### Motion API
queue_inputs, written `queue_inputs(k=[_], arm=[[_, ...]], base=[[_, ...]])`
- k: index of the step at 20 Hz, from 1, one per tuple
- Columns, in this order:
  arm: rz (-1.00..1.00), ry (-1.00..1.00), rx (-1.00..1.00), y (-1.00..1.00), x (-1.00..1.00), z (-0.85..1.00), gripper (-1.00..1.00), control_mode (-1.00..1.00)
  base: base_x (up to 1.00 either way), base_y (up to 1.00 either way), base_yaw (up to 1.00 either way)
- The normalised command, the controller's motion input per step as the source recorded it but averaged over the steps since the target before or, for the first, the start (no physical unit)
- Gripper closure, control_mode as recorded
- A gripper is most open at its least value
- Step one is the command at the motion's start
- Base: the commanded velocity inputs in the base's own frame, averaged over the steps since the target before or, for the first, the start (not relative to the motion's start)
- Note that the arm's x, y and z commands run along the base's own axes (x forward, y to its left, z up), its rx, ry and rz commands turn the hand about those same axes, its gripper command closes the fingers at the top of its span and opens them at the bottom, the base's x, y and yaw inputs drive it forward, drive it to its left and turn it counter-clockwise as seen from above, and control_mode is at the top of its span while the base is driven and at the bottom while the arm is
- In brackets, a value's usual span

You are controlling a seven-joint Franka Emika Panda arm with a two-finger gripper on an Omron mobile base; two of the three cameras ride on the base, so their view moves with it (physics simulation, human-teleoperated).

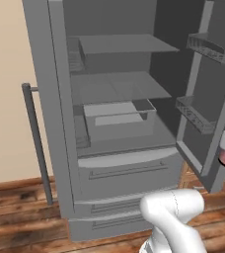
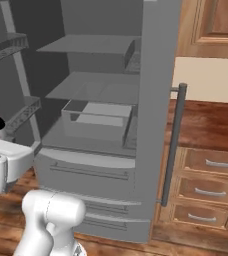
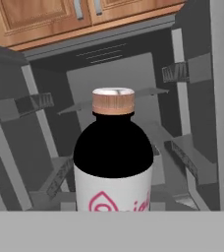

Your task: Open the fridge, grab two sodas, and place both sodas inside the bowl with ice on the dining counter.

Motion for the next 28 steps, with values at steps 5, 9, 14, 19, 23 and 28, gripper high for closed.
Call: queue_inputs(k=[5,9,14,19,23,28], arm=[[0.00,0.00,0.00,0.00,0.00,0.00,1.00,1.00],[0.00,0.00,0.00,0.00,0.00,0.00,1.00,1.00],[0.00,0.00,0.00,0.00,0.00,0.00,1.00,1.00],[0.00,0.00,0.00,0.00,0.00,0.00,1.00,1.00],[0.00,0.00,0.00,0.00,0.00,0.00,1.00,1.00],[0.00,0.00,0.00,0.00,0.00,0.00,1.00,1.00]], base=[[-0.14,0.39,-0.40],[0.00,0.55,-0.53],[-0.39,0.32,-0.59],[-0.92,0.17,-0.53],[-0.91,0.17,-0.55],[-0.53,0.55,-0.44]])
